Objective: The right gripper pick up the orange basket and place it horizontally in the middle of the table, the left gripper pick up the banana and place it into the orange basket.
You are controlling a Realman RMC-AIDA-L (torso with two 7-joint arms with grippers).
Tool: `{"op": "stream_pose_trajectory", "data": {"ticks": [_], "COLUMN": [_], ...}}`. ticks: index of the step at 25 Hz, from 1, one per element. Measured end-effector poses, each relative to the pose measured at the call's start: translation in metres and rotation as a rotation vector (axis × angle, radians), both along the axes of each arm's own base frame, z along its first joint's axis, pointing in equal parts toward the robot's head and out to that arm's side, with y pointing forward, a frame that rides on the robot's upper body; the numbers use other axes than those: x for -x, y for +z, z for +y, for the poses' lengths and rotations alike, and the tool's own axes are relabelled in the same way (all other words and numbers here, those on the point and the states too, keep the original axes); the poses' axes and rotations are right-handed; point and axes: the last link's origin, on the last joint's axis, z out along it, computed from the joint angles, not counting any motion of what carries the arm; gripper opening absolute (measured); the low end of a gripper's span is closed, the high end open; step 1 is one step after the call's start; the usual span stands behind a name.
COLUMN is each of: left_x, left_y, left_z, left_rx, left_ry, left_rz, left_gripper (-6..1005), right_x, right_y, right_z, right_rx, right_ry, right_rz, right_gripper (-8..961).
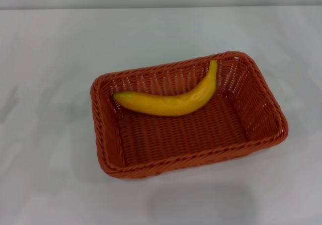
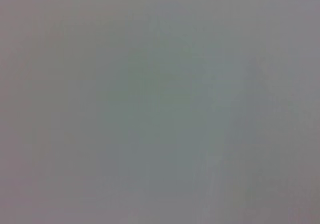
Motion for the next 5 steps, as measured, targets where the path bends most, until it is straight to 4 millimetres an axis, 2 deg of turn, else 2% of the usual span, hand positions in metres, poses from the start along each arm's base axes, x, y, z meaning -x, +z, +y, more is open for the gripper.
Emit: {"op": "stream_pose_trajectory", "data": {"ticks": [2, 5], "left_x": [0.0012, 0.0024], "left_y": [-0.0085, -0.0103], "left_z": [-0.0031, -0.0055], "left_rx": [-0.060, -0.096], "left_ry": [0.016, 0.029], "left_rz": [0.018, 0.034], "left_gripper": [893, 893], "right_x": [-0.0021, 0.0017], "right_y": [-0.0022, -0.0091], "right_z": [0.0010, -0.0041], "right_rx": [-0.007, -0.040], "right_ry": [-0.008, 0.013], "right_rz": [-0.007, -0.045], "right_gripper": [575, 575]}}
